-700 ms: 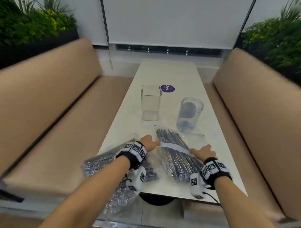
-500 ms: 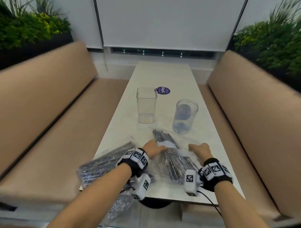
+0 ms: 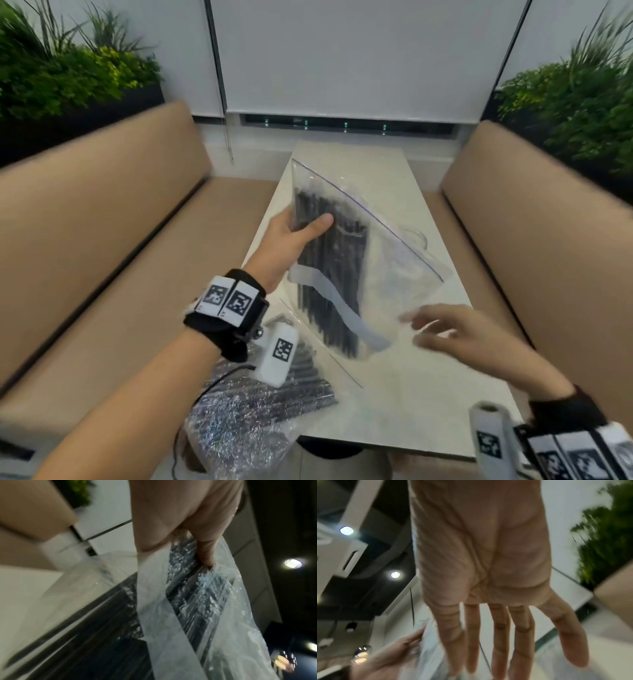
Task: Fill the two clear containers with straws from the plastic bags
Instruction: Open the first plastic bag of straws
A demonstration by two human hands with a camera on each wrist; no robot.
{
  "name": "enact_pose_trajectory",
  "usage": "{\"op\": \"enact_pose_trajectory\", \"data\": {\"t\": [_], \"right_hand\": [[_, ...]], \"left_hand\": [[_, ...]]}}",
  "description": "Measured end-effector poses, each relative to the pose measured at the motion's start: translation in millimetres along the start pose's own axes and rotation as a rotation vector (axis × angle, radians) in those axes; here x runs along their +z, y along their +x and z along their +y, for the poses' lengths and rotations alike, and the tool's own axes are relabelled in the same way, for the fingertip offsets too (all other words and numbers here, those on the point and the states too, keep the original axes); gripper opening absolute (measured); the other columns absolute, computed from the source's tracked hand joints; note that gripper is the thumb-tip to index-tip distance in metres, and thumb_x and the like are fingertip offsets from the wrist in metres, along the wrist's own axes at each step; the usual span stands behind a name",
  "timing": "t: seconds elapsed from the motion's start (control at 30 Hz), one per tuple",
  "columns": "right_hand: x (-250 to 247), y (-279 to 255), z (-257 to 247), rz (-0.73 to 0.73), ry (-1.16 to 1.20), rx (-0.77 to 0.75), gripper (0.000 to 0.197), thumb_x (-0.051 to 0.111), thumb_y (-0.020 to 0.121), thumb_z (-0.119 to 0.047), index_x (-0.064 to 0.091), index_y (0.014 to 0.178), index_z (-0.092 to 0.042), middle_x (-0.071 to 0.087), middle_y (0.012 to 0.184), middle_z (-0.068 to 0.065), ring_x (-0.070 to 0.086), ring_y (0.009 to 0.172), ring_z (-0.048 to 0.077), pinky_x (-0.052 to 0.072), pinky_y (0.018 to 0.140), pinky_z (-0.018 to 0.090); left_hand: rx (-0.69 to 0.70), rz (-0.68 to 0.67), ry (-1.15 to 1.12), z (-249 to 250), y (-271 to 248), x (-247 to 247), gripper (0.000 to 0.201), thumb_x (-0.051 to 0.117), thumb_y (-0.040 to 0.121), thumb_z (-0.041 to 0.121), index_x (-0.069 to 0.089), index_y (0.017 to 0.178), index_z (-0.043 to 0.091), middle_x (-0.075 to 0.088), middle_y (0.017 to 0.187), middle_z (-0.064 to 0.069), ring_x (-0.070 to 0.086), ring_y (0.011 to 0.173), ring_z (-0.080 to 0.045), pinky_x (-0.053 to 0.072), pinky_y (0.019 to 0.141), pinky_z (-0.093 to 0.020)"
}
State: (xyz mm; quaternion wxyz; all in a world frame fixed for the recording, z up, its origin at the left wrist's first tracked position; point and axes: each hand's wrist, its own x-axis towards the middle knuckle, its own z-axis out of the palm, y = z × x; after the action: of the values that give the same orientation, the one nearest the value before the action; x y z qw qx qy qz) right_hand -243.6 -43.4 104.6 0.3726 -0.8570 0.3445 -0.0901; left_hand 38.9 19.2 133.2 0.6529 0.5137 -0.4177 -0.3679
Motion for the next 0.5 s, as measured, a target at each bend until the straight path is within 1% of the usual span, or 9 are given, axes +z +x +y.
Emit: {"op": "enact_pose_trajectory", "data": {"t": [0.07,0.13,0.2,0.27,0.3,0.37,0.43,0.47,0.5], "right_hand": [[-28.6,-2.0,-7.0,0.272,-0.053,0.015,0.027,0.069,0.089,-0.015,0.072,0.094,-0.041,0.074,0.098,-0.009,0.069,0.086,0.010,0.048,0.076,0.018],[-48.8,1.2,-23.8,0.506,0.033,-0.068,0.023,0.066,0.091,-0.016,0.072,0.103,-0.034,0.074,0.101,-0.007,0.067,0.090,0.013,0.046,0.077,0.015],[-49.5,10.0,-50.7,0.529,0.149,-0.225,0.025,0.065,0.092,-0.018,0.067,0.111,-0.036,0.072,0.103,-0.008,0.065,0.089,0.008,0.048,0.079,0.013],[-34.7,23.3,-76.2,0.429,0.226,-0.325,0.025,0.068,0.090,-0.027,0.065,0.111,-0.041,0.070,0.102,-0.008,0.066,0.086,0.006,0.052,0.077,0.016],[-23.5,31.3,-84.5,0.388,0.218,-0.347,0.024,0.069,0.088,-0.032,0.066,0.110,-0.040,0.070,0.100,-0.006,0.066,0.084,0.008,0.053,0.076,0.019],[-5.7,43.4,-91.9,0.452,0.185,-0.374,0.018,0.072,0.086,-0.026,0.069,0.104,-0.027,0.070,0.088,-0.004,0.064,0.076,0.009,0.051,0.071,0.023],[3.8,49.6,-92.0,0.571,0.250,-0.379,0.013,0.073,0.086,-0.012,0.070,0.097,-0.018,0.064,0.071,-0.005,0.060,0.067,0.008,0.049,0.068,0.026],[7.1,50.1,-91.6,0.600,0.311,-0.373,0.014,0.073,0.085,-0.008,0.069,0.096,-0.016,0.060,0.066,-0.006,0.061,0.066,0.012,0.052,0.068,0.033],[10.4,50.3,-91.4,0.611,0.357,-0.364,0.017,0.073,0.085,-0.006,0.069,0.098,-0.016,0.058,0.062,-0.006,0.064,0.066,0.017,0.055,0.070,0.043]], "left_hand": [[0.097,-0.041,0.105,19.6,-3.0,-6.6,0.022,0.070,0.081,0.019,0.064,0.103,0.021,0.073,0.101,0.004,0.070,0.093,-0.011,0.056,0.084,-0.027],[0.156,-0.130,0.241,30.5,-5.4,-8.6,0.022,0.069,0.082,0.017,0.063,0.100,0.028,0.072,0.098,0.010,0.069,0.092,-0.006,0.055,0.085,-0.025],[0.189,-0.236,0.402,35.1,-8.7,-4.8,0.025,0.070,0.083,0.016,0.062,0.101,0.032,0.070,0.100,0.013,0.068,0.093,-0.003,0.053,0.088,-0.025],[0.169,-0.373,0.463,37.3,-12.8,3.6,0.030,0.069,0.085,0.011,0.062,0.108,0.029,0.070,0.103,0.013,0.067,0.094,0.002,0.052,0.085,-0.018],[0.146,-0.432,0.452,36.0,-13.7,6.6,0.032,0.068,0.086,0.008,0.062,0.113,0.024,0.070,0.106,0.011,0.067,0.096,0.001,0.051,0.085,-0.016],[0.128,-0.483,0.419,33.0,-14.9,10.3,0.036,0.069,0.085,0.007,0.062,0.118,0.019,0.070,0.110,0.008,0.067,0.100,-0.002,0.049,0.086,-0.015],[0.182,-0.333,0.502,27.3,-12.9,7.8,0.035,0.074,0.083,0.018,0.062,0.113,0.031,0.068,0.109,0.014,0.064,0.097,0.002,0.044,0.081,-0.012],[0.231,-0.184,0.571,25.2,-12.6,6.2,0.033,0.075,0.082,0.026,0.061,0.109,0.038,0.066,0.107,0.016,0.062,0.094,0.002,0.043,0.078,-0.015],[0.275,-0.041,0.585,24.3,-13.2,5.8,0.026,0.074,0.082,0.031,0.062,0.104,0.038,0.066,0.103,0.015,0.062,0.089,-0.001,0.044,0.075,-0.018]]}}
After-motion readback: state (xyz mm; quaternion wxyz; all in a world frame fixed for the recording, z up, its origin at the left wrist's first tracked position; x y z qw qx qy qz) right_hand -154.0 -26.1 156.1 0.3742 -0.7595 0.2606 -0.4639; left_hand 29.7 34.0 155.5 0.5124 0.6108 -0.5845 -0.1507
